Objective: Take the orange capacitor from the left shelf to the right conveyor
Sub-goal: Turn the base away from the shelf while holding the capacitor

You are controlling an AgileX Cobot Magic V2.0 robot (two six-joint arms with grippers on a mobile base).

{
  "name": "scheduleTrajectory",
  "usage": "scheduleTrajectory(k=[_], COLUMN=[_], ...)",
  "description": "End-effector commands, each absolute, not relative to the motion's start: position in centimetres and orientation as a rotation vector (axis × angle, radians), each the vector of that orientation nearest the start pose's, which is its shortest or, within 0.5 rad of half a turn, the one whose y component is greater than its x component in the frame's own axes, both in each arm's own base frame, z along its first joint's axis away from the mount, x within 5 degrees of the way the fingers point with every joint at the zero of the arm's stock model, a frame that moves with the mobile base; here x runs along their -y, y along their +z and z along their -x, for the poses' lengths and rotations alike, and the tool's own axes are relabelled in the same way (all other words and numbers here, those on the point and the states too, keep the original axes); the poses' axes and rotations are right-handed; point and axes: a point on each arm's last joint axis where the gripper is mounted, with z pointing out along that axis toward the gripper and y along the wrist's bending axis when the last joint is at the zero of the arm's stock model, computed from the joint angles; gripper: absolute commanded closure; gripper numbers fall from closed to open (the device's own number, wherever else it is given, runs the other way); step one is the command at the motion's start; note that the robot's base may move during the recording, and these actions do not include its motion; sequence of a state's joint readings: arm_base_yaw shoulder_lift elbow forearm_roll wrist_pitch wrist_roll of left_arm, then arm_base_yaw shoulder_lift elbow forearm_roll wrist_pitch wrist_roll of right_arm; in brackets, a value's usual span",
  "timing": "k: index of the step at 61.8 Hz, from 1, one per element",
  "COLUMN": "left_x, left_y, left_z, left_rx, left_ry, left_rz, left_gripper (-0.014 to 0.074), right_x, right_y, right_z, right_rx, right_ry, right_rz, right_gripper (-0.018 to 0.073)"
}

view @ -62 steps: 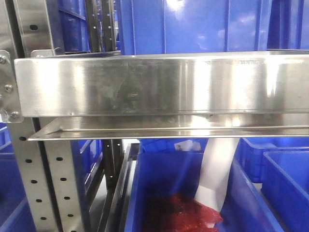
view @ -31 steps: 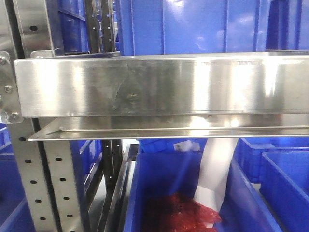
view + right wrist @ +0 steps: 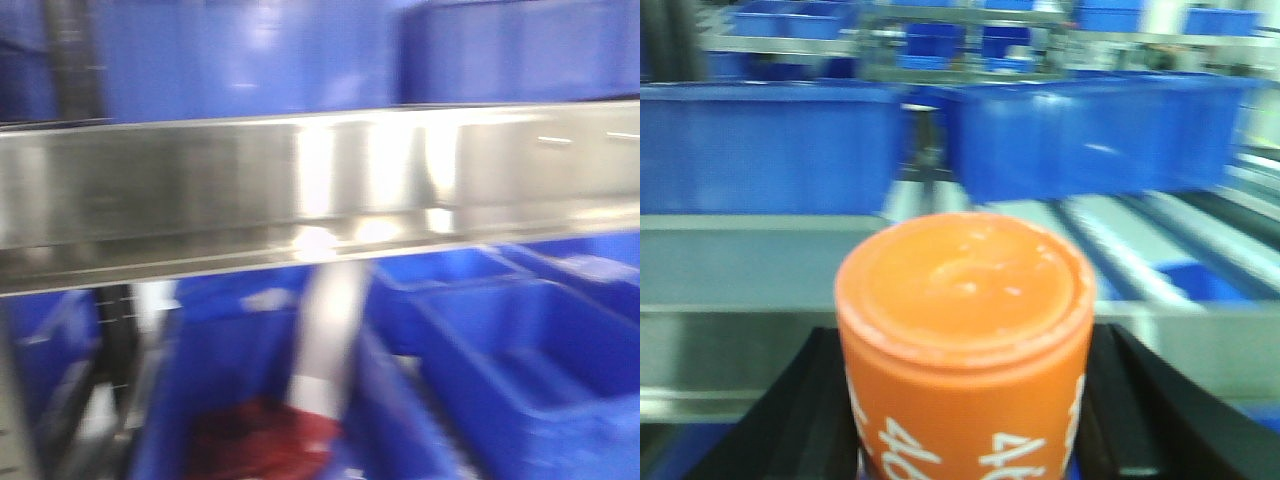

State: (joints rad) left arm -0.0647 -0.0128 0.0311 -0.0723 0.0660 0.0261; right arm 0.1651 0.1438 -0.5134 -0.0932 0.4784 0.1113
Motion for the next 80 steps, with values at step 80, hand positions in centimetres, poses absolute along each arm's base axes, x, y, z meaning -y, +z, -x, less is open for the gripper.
scheduleTrajectory(k=[80], left_x=[0.36], left_y=[20.78], left_z=[-5.51], left_rx=[-1.463], left_ry=[-0.095], left_rz=[-0.012], left_gripper=[0.0723], right_x=[-0.15], right_y=[34.83], right_z=[-3.0], right_rx=[-1.473], right_ry=[0.114], right_rz=[0.077], right_gripper=[0.0463])
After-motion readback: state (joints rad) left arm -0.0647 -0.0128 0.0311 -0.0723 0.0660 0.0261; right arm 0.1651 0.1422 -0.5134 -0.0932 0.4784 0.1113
